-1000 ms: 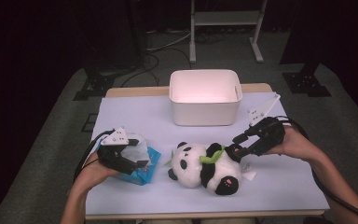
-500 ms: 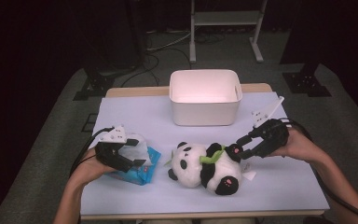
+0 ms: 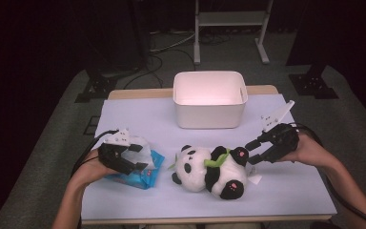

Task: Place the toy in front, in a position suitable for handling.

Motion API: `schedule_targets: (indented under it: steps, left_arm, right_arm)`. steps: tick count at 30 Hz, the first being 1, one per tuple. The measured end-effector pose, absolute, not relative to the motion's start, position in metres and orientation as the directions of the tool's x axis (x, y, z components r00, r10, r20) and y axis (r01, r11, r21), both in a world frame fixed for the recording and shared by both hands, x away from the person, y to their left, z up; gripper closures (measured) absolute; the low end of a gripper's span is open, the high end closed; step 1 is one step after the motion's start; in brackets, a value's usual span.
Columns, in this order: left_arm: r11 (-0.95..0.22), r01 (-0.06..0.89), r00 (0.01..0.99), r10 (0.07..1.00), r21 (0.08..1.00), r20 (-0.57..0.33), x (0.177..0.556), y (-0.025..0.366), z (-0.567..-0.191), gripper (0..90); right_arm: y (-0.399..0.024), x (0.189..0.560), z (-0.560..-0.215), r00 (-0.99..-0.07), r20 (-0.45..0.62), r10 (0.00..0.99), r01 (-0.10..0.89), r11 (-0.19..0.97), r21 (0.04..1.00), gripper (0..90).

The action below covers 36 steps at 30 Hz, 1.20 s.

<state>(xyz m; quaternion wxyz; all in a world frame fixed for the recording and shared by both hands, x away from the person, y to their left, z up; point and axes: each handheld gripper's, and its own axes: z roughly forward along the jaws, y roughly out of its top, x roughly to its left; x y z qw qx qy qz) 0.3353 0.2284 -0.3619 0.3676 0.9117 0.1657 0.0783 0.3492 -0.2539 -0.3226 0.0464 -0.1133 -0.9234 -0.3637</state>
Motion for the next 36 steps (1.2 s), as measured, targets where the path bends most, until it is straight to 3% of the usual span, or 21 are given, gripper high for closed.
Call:
schedule_targets:
  steps: [12, 25, 28, 36]
  left_arm:
    - [-0.686, 0.281, 0.924, 0.381, 0.671, 0.003, 0.344, 0.230, -0.378, 43.3]
    - [-0.697, 0.285, 0.931, 0.365, 0.658, -0.016, 0.347, 0.227, -0.384, 66.8]
    - [-0.693, 0.289, 0.930, 0.367, 0.660, -0.021, 0.347, 0.227, -0.384, 75.5]
    - [-0.699, 0.273, 0.934, 0.357, 0.661, -0.009, 0.345, 0.227, -0.381, 83.0]
  right_arm:
    - [-0.256, 0.349, -0.327, -0.969, 0.179, 0.172, 0.248, 0.707, 0.662, 45.2]
    - [-0.261, 0.348, -0.331, -0.966, 0.188, 0.176, 0.257, 0.704, 0.662, 45.1]
    - [-0.261, 0.348, -0.332, -0.967, 0.186, 0.173, 0.253, 0.704, 0.663, 44.5]
    - [-0.262, 0.346, -0.334, -0.967, 0.190, 0.171, 0.255, 0.703, 0.664, 44.5]
